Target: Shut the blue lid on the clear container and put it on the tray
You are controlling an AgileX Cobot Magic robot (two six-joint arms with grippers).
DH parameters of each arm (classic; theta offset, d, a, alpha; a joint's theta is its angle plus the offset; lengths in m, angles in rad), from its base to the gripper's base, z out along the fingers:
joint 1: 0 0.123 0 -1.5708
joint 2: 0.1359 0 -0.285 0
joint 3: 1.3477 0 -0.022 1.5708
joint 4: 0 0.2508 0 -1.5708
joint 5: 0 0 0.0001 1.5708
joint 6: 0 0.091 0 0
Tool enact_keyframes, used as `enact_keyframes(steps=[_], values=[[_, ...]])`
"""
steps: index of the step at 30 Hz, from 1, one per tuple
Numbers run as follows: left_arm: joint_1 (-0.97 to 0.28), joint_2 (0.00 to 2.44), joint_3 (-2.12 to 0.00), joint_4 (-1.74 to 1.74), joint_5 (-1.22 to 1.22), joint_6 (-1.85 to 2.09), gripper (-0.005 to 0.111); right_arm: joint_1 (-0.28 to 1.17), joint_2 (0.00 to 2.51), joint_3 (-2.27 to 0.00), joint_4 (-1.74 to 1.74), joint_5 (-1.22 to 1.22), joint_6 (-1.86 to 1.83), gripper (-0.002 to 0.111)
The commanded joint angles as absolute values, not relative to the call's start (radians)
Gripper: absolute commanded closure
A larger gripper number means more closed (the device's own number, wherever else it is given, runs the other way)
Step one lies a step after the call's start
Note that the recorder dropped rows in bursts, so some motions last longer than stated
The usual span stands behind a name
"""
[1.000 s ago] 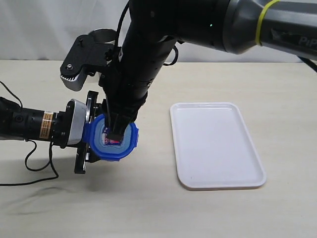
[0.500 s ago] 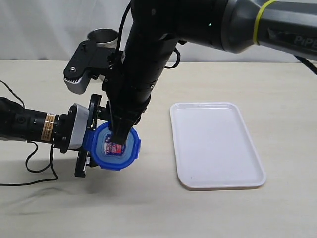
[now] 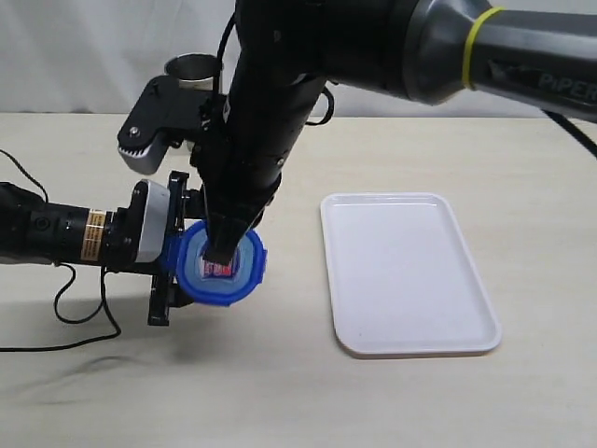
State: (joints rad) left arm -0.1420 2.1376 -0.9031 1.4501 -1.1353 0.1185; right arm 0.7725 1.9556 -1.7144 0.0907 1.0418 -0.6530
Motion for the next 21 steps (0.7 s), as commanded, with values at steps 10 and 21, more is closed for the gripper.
enact_keyframes(steps=[10, 21], values=[[-0.152, 2.125, -0.91, 1.265, -1.221, -0.205, 0.107, 0.664, 1.839, -1.713, 0.146, 0.925, -0.402, 0.084], [-0.152, 2.116, -0.91, 1.265, -1.221, -0.279, 0.107, 0.664, 1.914, -1.639, 0.156, 0.907, -0.343, 0.104]])
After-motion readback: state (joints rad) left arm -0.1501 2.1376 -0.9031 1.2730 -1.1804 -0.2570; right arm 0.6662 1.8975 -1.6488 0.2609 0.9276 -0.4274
